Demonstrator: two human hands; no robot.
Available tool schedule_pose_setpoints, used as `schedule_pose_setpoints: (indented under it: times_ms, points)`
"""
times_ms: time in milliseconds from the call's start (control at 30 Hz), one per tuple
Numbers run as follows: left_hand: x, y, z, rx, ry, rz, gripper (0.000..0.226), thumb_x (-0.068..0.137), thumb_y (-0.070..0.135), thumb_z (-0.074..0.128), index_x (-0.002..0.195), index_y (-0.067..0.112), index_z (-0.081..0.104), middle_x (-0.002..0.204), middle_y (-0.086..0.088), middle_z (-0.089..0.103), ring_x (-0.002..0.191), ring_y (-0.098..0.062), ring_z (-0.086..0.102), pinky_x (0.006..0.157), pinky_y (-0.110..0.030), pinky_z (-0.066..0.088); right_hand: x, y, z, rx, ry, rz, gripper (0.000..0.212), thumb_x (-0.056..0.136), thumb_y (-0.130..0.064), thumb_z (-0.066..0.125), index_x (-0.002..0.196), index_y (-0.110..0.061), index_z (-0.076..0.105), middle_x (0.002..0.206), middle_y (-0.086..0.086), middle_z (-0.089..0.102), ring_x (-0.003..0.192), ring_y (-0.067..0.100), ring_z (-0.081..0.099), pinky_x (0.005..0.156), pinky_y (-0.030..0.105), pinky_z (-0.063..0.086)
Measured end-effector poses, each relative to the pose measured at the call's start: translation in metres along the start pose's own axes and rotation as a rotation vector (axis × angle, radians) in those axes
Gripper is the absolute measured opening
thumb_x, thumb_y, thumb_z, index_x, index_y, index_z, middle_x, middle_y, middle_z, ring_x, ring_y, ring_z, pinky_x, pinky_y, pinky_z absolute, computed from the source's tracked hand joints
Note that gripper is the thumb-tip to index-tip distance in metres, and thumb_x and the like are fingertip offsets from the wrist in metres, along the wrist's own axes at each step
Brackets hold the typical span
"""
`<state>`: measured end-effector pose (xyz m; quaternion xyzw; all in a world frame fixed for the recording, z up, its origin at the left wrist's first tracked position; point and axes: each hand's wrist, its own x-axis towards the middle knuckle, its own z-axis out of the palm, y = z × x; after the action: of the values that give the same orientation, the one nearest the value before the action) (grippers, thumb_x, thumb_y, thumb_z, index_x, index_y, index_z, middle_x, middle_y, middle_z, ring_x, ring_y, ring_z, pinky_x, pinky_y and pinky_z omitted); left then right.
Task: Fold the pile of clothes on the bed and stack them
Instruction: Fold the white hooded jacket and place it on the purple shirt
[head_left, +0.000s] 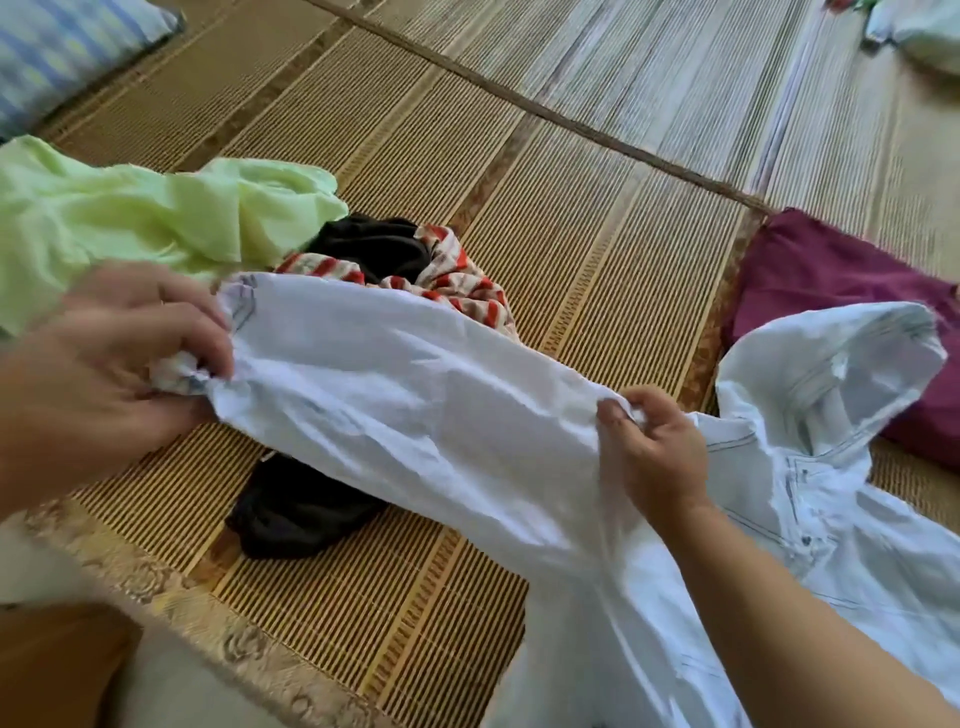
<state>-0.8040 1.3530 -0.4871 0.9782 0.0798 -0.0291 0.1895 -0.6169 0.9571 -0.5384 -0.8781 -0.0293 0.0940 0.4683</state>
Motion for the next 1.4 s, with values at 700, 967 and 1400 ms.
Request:
schedule_pose_setpoints:
  times_ms: [700,967,1400]
  points:
    - [0.067,-0.004,0.051,0.278,-0.318,-0.382,0.052,0.073,0.073,0.056,0.069,0.022,0.051,0.069,0.004,0.054,0.068,-0.021,0.053,0.057,-0.032,0.035,-0.011,-0.008,0.089,-0.530,-0.270,-0.333,0.019,0.093,-0.038,0.051,0.088,-0.028,0.066,0.087,-0.013,0.055,0.101,0.017,0.050,0.110,0.060,0.012]
    - [0.081,0.075,0.071,0.352,-0.248,-0.362,0.071,0.082,0.036,0.057,0.146,0.032,0.025,0.148,-0.006,0.031,0.135,-0.031,0.028,0.110,-0.049,0.027,-0.015,-0.004,0.080,-0.602,-0.422,-0.151,0.045,0.093,-0.051,0.044,0.137,-0.040,0.041,0.138,-0.006,0.045,0.136,0.017,0.027,0.111,0.061,0.000]
    - [0.050,0.364,0.244,0.060,-0.417,0.264,0.066,0.083,0.036,0.053,0.143,0.040,0.026,0.157,0.005,0.013,0.143,-0.017,0.005,0.115,-0.050,0.006,-0.063,0.152,-0.135,-0.606,-0.059,0.196,0.051,0.089,-0.037,0.061,0.138,-0.030,0.048,0.141,-0.002,0.047,0.133,0.020,0.037,0.108,0.049,0.028]
